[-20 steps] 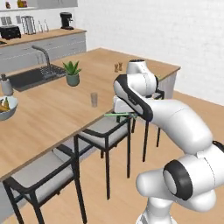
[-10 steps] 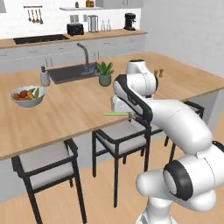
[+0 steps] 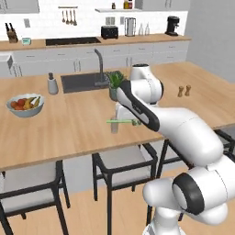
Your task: Take a straw from the drawer in front and place it inside the glass cup on the dining counter.
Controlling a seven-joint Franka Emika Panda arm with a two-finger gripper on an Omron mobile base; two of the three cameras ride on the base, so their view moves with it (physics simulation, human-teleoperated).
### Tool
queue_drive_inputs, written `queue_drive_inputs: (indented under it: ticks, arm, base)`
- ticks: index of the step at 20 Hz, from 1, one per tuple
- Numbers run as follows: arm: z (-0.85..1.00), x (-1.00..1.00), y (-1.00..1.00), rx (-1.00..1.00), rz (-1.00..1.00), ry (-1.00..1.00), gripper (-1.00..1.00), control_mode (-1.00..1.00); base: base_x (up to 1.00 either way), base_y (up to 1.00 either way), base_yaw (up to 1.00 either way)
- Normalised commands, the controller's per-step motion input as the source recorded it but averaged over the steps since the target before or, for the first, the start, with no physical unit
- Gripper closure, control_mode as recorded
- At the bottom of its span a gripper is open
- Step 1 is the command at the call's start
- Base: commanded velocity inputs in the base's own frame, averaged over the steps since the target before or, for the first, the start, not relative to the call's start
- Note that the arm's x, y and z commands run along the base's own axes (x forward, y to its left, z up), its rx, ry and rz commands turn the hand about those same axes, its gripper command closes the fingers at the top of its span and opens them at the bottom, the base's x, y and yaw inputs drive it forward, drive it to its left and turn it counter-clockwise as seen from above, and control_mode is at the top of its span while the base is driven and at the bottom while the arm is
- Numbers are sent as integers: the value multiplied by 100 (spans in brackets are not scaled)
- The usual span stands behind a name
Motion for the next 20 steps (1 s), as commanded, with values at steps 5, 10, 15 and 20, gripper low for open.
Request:
queue_drive_inputs:
  ticks: [5,10,15,20]
  arm:
    - [0,0,0,0,0,0,100,100]
    - [0,0,0,0,0,0,100,100]
    - [1,34,0,0,0,6,100,-100]
    - [13,55,0,-29,1,1,100,-100]
  base:
    - [99,-21,13]
    - [100,0,1]
    - [60,0,0]
    - [0,0,0]
